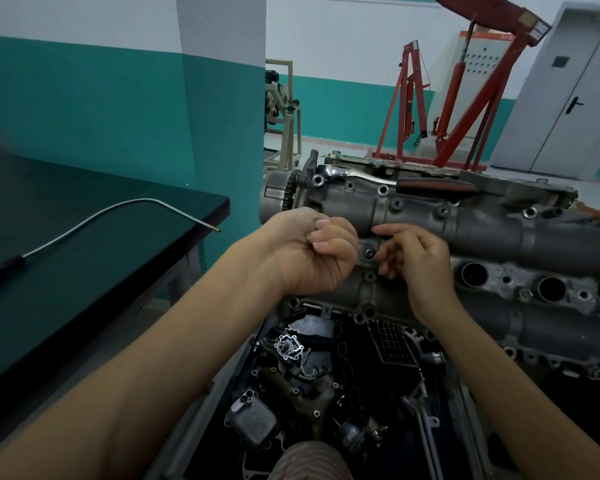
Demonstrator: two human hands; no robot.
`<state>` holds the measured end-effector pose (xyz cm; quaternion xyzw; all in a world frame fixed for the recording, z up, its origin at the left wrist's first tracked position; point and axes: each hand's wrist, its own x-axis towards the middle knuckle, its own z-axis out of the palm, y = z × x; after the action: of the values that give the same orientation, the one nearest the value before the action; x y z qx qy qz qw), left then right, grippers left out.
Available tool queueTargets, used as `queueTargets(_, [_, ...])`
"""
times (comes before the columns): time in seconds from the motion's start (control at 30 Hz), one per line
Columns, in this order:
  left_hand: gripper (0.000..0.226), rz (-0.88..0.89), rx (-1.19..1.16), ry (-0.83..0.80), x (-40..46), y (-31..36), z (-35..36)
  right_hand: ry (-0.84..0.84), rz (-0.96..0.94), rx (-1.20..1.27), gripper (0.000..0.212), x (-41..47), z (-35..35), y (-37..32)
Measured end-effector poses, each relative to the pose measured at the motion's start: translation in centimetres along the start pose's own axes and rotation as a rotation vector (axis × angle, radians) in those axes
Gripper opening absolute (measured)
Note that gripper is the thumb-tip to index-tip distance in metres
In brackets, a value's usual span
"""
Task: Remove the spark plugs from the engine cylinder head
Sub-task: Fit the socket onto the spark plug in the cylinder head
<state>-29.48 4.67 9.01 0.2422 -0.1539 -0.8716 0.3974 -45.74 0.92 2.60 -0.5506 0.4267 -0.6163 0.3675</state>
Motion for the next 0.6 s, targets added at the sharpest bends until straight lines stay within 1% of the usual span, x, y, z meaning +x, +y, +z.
queueTargets(0.13, [0.040,-0.004,0.011,0.007,0.0,0.0,0.1,0.015,0.004,0.008,0.034,0.0,0.1,0.0])
queueTargets(0.27, [0.049,0.032,0.040,0.052,1.0,-0.5,-0.3,0.031,0.003,0.014,0.034,-0.1,0.2,0.2])
queueTargets(0.43, [0.054,0.033,0.038,0.033,1.6,-0.6,-0.6,0.038,-0.020,0.017,0.033,0.0,0.0,0.2])
queueTargets(0.53, [0.043,0.036,0.032,0.051,1.3,-0.6,-0.7,0.048,-0.034,0.025,0.033,-0.1,0.1,0.3])
queueTargets(0.6, [0.042,0.051,0.055,0.055,1.0,-1.0,-0.7,0.055,-0.045,0.024,0.033,-0.1,0.0,0.3])
